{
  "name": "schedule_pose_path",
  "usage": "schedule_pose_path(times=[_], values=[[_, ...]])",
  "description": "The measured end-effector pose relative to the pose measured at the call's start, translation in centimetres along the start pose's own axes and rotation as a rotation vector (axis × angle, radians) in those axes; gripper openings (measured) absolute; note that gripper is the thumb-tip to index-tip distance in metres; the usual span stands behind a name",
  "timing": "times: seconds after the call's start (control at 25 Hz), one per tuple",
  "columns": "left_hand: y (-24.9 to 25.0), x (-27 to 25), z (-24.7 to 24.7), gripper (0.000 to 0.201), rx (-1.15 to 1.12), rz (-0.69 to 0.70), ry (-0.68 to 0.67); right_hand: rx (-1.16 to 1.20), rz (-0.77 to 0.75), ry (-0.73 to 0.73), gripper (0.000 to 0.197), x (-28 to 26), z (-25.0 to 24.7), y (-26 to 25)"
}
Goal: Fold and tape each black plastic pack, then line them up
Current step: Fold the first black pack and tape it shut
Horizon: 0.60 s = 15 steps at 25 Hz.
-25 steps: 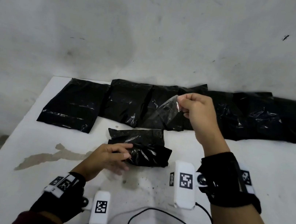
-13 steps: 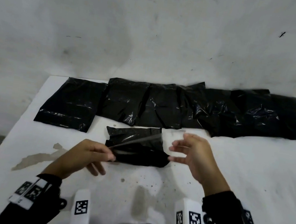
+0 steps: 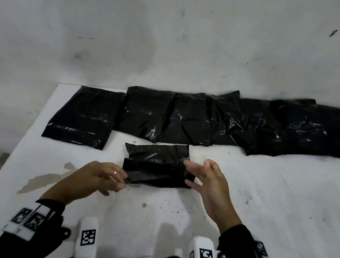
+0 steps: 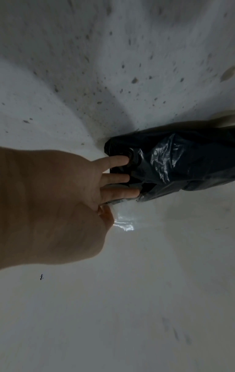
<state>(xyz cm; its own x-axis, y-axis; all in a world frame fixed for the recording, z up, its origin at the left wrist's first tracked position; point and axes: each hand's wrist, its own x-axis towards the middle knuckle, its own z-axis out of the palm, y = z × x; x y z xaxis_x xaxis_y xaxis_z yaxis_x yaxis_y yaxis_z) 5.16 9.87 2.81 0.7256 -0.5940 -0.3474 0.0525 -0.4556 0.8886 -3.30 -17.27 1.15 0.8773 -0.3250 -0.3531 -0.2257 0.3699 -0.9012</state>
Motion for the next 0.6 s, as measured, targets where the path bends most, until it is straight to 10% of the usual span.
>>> schedule_pose_path(times=[0.24, 0.6], values=[[-0.2, 1.2, -1.0, 0.018, -0.011, -0.002, -0.046, 0.1, -0.005, 0.052, 0.02, 0.9, 0.4, 0.6], [0.0, 2.9, -1.3, 0.076, -0.09, -0.066, 0.044, 0.048, -0.02, 0.205, 0.018, 2.4, 1.0, 1.1]])
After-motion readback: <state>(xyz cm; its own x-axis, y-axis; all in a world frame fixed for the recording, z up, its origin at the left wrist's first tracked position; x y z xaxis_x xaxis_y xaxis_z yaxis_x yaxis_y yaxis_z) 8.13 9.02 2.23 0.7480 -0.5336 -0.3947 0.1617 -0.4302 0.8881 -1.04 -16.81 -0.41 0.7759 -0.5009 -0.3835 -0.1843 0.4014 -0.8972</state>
